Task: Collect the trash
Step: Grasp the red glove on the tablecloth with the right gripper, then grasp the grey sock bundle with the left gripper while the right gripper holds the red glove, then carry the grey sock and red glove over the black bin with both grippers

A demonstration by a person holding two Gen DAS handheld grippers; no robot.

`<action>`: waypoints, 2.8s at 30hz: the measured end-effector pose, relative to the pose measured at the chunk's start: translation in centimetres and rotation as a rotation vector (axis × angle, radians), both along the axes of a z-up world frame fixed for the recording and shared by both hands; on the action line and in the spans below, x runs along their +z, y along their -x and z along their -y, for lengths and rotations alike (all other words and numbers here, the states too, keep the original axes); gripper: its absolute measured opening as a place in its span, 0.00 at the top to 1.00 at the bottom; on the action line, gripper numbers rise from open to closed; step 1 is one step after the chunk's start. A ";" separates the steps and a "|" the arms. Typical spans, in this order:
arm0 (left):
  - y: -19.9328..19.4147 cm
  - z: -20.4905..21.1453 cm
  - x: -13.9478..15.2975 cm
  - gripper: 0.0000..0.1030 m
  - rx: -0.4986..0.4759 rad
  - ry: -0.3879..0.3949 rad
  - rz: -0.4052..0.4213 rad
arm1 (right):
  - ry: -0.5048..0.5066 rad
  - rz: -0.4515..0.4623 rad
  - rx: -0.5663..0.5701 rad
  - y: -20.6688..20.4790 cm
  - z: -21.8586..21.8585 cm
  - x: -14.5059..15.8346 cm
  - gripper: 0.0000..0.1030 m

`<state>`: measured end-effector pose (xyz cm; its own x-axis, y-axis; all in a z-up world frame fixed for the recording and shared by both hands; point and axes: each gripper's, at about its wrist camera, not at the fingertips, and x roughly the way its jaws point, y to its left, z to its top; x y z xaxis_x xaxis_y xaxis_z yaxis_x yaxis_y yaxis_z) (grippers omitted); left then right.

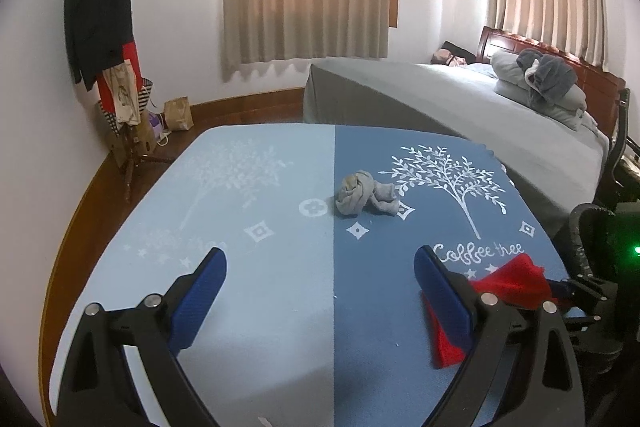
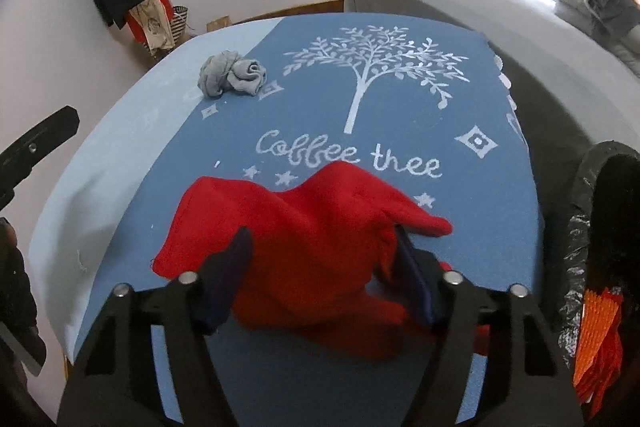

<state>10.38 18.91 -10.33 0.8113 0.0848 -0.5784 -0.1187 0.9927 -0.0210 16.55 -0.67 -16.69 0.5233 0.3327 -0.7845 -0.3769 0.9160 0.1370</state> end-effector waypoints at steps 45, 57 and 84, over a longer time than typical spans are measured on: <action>-17.2 2.0 -6.5 0.56 -0.111 0.072 -0.227 | -0.145 0.080 -0.121 -11.1 2.6 4.3 0.87; -13.3 2.6 -1.4 0.61 -0.072 0.059 -0.109 | -0.161 0.115 -0.100 -9.3 3.0 6.5 0.87; -3.9 6.5 6.7 0.61 -0.114 0.023 -0.009 | -0.157 0.215 -0.078 0.3 6.3 13.0 0.87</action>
<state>14.26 12.45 -3.59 0.8098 -0.0212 -0.5864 -0.0050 0.9991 -0.0430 16.24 -6.95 -3.71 0.7008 0.3935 -0.5950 -0.3418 0.9174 0.2040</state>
